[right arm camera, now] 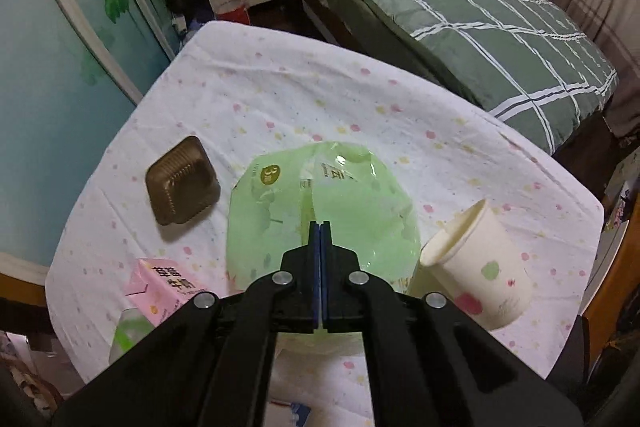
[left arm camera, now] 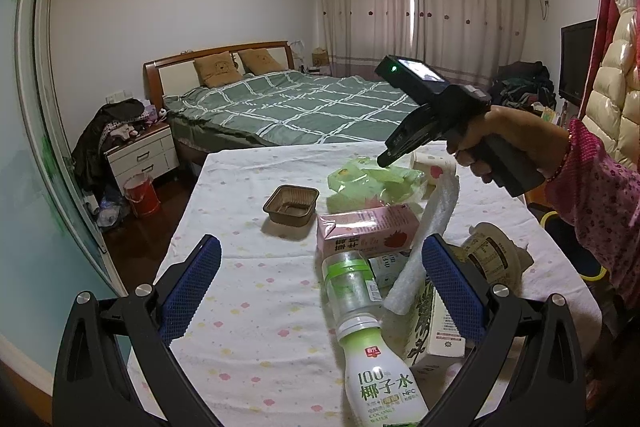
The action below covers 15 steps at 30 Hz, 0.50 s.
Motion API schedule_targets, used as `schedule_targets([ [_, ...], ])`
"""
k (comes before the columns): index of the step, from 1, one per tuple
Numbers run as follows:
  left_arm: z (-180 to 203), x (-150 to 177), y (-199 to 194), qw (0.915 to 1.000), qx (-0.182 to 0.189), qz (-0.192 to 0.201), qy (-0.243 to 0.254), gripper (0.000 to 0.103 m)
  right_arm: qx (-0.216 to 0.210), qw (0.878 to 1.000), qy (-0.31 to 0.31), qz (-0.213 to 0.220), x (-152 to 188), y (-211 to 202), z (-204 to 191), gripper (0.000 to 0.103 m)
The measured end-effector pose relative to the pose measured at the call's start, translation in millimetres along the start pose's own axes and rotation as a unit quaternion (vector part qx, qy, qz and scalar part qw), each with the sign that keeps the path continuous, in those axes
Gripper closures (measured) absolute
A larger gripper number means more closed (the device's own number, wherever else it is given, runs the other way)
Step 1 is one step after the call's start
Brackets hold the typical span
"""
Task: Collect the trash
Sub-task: 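Grasp the green plastic bag with the right gripper and lift it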
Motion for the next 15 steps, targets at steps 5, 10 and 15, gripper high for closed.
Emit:
schedule_targets([
  [5,0.2,0.0,-0.8,1.0000,0.000,-0.001,0.002,0.004,-0.006,1.000,0.003,0.017,-3.4,-14.2,-1.5,0.103],
  [10,0.5,-0.2,-1.7,1.0000,-0.002,0.001,0.001,0.004,-0.010,0.999,0.007,0.051,-6.4,-48.3,-4.5,0.103],
  [15,5.7,-0.6,-4.1,1.0000,0.002,0.004,0.004,0.004,-0.011,0.996,0.006,0.089,-5.3,-93.7,-6.7,0.103],
])
Point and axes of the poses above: each gripper's, at about its wrist camera, not at the fingertips, and y roughly the way its jaws point, z to its right, x to its underside, the point moved 7 cm from there along y, roughly the way its jaws point, and after that the axes turned 7 degrees about -x, right-handed, at the moved point
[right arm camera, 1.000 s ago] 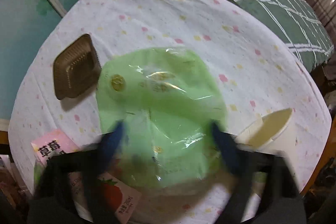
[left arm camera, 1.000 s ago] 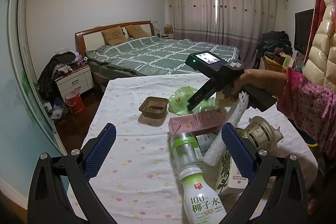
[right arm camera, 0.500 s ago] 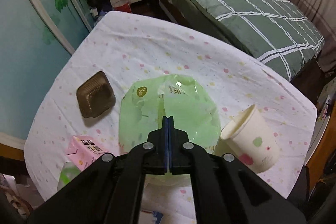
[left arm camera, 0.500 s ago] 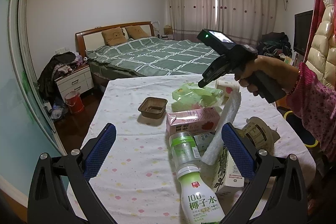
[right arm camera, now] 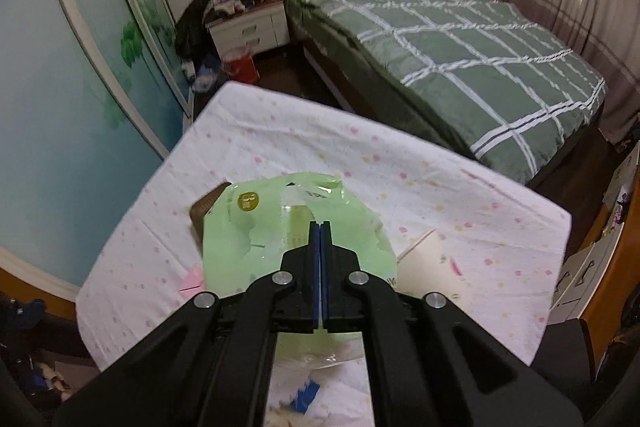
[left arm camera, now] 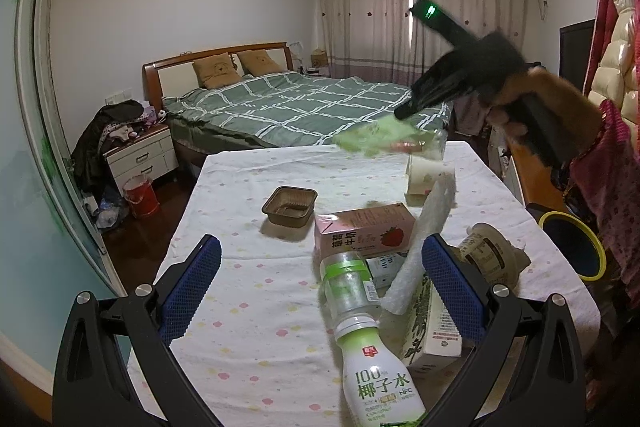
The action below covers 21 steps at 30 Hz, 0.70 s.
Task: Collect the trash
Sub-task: 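Grasp the green plastic bag with the right gripper and lift it, then carry the green bag to the yellow-rimmed bin and open the right gripper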
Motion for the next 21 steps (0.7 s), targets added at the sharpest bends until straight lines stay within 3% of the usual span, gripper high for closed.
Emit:
schedule_targets([
  [6,9.8,-2.3,-6.9,0.9999,0.008,0.007,0.007,0.004,0.005,1.000,0.002,0.029,16.5,-54.6,2.4,0.103],
  [11,24.7,-3.4,-13.9,0.9995,0.024,0.013,0.013,0.004,0.022,0.999,0.021,0.041,55.4,-98.8,22.0,0.103],
  [21,68.5,-5.8,-28.4,0.9970,0.066,0.020,0.036,0.004,0.100,0.986,0.130,0.041,179.8,-166.5,119.5,0.103],
])
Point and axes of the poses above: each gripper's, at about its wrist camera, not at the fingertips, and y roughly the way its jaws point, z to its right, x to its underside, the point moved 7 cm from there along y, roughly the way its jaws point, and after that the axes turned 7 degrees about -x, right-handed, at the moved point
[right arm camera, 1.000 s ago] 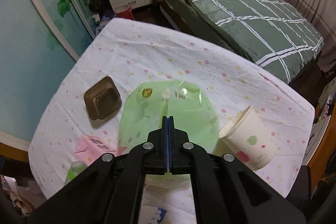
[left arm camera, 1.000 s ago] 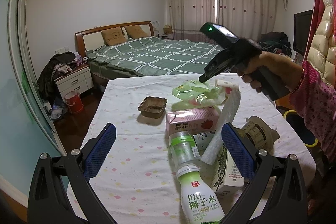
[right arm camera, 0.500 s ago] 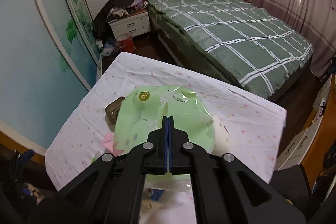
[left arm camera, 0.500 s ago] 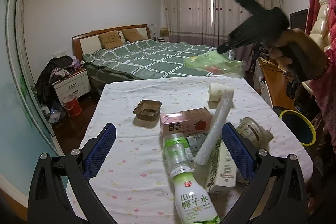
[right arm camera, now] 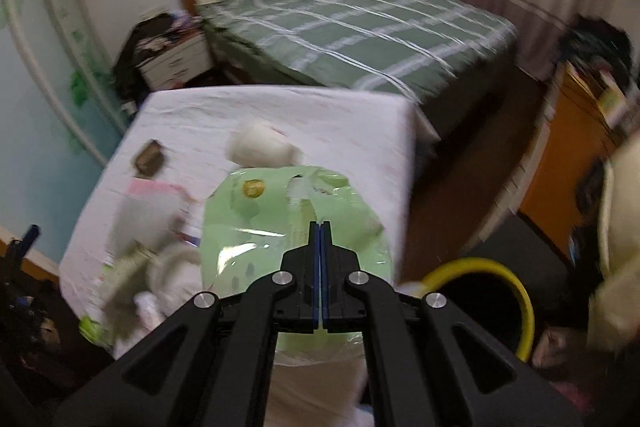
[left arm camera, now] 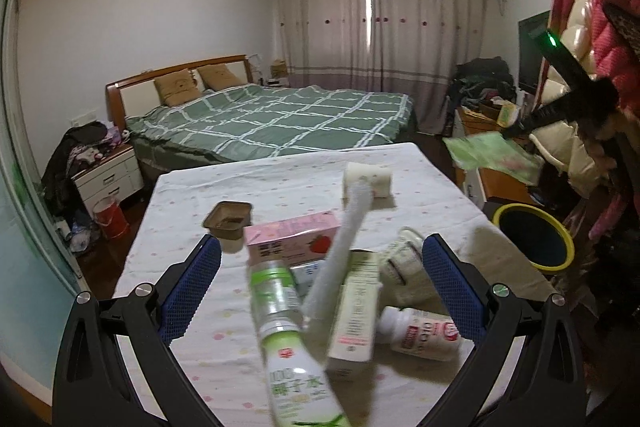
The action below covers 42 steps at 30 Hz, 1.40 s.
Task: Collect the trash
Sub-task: 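Carry the green bag to the yellow-rimmed bin and open the right gripper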
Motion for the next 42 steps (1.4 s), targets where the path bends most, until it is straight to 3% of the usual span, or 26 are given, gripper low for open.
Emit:
schedule_targets([
  [4,16.4,-0.4,-0.2,0.9999,0.013,-0.003,0.009,0.004,0.035,0.998,0.052,-0.013,38.0,0.9,59.2,0.102],
  [11,32.9,-3.0,-2.7,0.9996,0.015,-0.004,0.022,0.004,0.091,0.984,0.145,-0.051,101.9,34.9,159.9,0.102],
  [16,34.1,-2.2,-5.1,0.9996,0.014,-0.007,0.025,0.004,0.101,0.975,0.183,-0.071,126.0,59.3,197.3,0.100],
  [19,33.3,0.2,-3.0,0.9995,0.013,-0.011,0.025,0.004,0.105,0.971,0.201,-0.070,136.0,60.0,207.9,0.085],
  [20,32.1,1.9,-3.1,0.9995,0.013,-0.014,0.025,0.004,0.104,0.971,0.205,-0.065,137.4,58.1,208.1,0.078],
  [23,28.0,8.3,-1.6,0.9994,0.010,-0.022,0.026,0.004,0.113,0.971,0.204,-0.055,137.0,52.5,200.2,0.076],
  [27,19.9,27.1,2.0,0.9985,0.000,-0.045,0.030,0.004,0.092,0.976,0.194,-0.026,140.5,40.8,170.0,0.068],
  [36,-9.7,107.3,10.1,0.9912,-0.019,-0.129,0.022,0.004,0.030,0.983,0.179,0.020,157.5,24.2,97.3,0.066],
  [42,-11.7,143.4,13.0,0.9883,-0.019,-0.149,0.024,0.007,0.015,0.985,0.166,0.046,156.8,6.3,70.5,0.062],
])
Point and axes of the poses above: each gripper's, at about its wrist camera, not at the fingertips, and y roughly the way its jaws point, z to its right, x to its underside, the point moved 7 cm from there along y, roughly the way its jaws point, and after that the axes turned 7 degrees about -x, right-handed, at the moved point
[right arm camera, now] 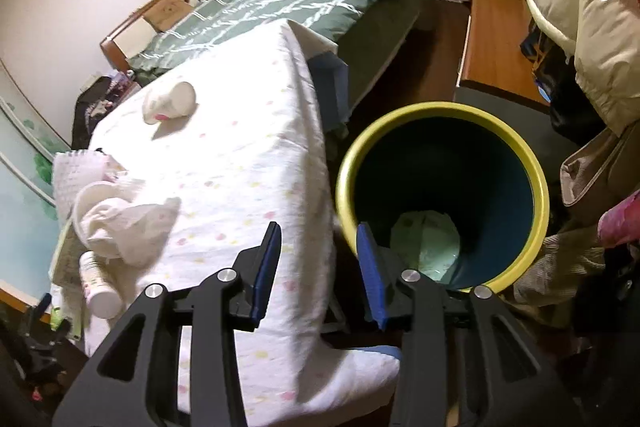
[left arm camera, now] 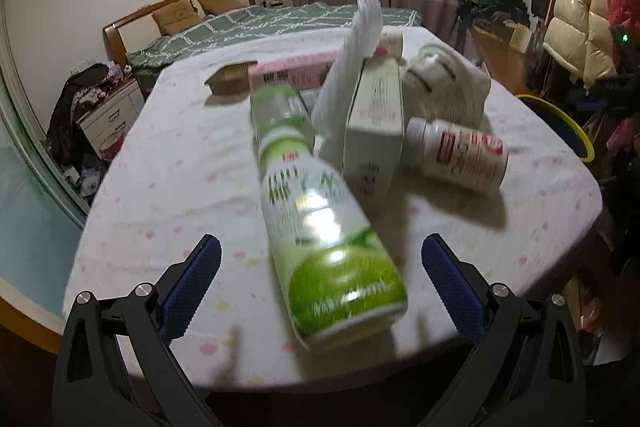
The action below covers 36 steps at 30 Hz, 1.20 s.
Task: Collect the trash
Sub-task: 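Grasp the plastic tub with the left gripper and drop it into the bin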
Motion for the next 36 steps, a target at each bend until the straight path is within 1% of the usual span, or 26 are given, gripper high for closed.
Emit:
schedule_targets([
  [1,0.1,2.6,1.8,1.0000,0.004,-0.002,-0.005,0.012,0.000,1.000,-0.003,0.002,0.6,-1.6,-3.0,0.061],
  [4,-3.7,6.9,4.2,0.9996,0.015,-0.005,-0.025,0.023,0.003,1.000,-0.016,0.005,3.1,-4.2,-11.8,0.060],
  [5,-5.6,8.0,4.1,0.9994,0.017,-0.004,-0.031,0.025,0.001,1.000,-0.018,0.005,4.4,-4.3,-14.8,0.060],
  [6,-6.9,8.2,3.8,0.9992,0.019,-0.003,-0.035,0.029,-0.001,1.000,-0.019,0.005,5.4,-4.1,-16.8,0.060],
  [7,-7.0,7.8,2.4,0.9991,0.021,-0.002,-0.037,0.037,-0.004,1.000,-0.021,0.005,6.8,-3.6,-19.6,0.060],
  [9,-6.1,6.7,-0.8,0.9991,0.022,0.000,-0.036,0.045,-0.007,1.000,-0.024,0.006,8.4,-2.9,-21.8,0.060],
  [12,-7.4,2.7,-11.2,0.9991,0.022,0.021,-0.031,0.046,-0.014,1.000,-0.025,0.008,8.9,-2.3,-24.3,0.060],
  [16,-15.8,-10.1,-31.2,0.9981,0.005,0.058,-0.020,0.051,-0.018,0.999,-0.028,0.012,8.4,-2.1,-26.4,0.060],
  [19,-26.5,-22.9,-44.7,0.9966,0.002,0.079,-0.025,0.051,-0.023,0.999,-0.028,0.013,8.1,-1.3,-29.3,0.060],
  [22,-31.3,-36.8,-54.6,0.9951,-0.005,0.098,-0.014,0.051,-0.025,0.999,-0.029,0.012,8.4,0.8,-32.1,0.060],
  [26,-34.3,-54.7,-64.0,0.9927,-0.003,0.120,-0.006,0.051,-0.029,0.999,-0.031,0.011,8.2,2.7,-36.4,0.060],
  [30,-36.3,-68.1,-64.9,0.9916,0.003,0.129,-0.007,0.051,-0.034,0.999,-0.034,0.013,7.1,1.8,-40.9,0.060],
  [36,-37.7,-81.4,-68.5,0.9914,0.003,0.131,-0.004,0.052,-0.042,0.998,-0.035,0.020,6.7,-3.2,-44.3,0.060],
])
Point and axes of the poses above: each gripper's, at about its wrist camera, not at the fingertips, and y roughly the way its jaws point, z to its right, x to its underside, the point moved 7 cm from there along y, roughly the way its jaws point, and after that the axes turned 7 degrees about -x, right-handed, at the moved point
